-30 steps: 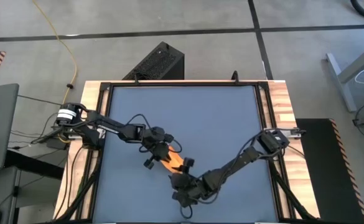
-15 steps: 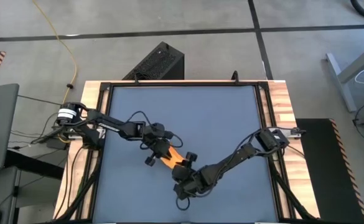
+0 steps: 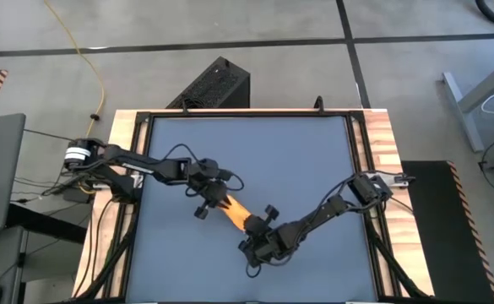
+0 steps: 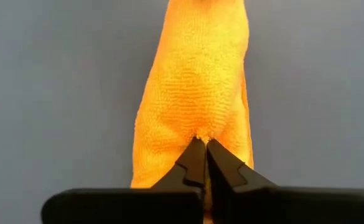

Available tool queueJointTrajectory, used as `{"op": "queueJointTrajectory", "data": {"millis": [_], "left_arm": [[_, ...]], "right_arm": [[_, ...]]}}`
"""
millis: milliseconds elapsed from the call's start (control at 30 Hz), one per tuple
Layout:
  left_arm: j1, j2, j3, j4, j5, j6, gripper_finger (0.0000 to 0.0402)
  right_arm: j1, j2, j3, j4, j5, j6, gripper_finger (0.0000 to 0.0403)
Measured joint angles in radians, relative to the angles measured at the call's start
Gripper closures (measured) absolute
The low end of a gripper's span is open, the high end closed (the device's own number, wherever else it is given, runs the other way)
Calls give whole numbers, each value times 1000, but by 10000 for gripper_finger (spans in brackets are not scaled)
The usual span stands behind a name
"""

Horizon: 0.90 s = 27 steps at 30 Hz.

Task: Roll towel
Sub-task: Roll the yellow microfiber cloth on the table

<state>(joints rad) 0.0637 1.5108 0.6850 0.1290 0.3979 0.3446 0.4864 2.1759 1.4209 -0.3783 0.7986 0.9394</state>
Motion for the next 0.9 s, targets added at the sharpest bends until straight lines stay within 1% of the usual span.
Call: {"op": "queueJointTrajectory", "data": {"millis": [133, 367, 533, 600, 733, 900], "left_arm": [[0, 44, 0, -1, -8, 13, 347], [28, 120, 0, 74, -99, 14, 359], [68, 142, 1, 35, -77, 1, 373], [73, 143, 1, 11, -73, 1, 380], [74, 143, 1, 2, -53, 5, 392], [75, 143, 1, 0, -46, 6, 401]], "right_arm": [[5, 2, -6, 3, 24, 29, 386], [6, 2, -6, -18, 22, 90, 380], [18, 2, -6, -24, 23, 115, 381], [22, 3, -7, -26, 28, 113, 374], [29, -17, -9, -45, 56, 109, 348], [30, -94, -10, -110, 68, 101, 316]]}}
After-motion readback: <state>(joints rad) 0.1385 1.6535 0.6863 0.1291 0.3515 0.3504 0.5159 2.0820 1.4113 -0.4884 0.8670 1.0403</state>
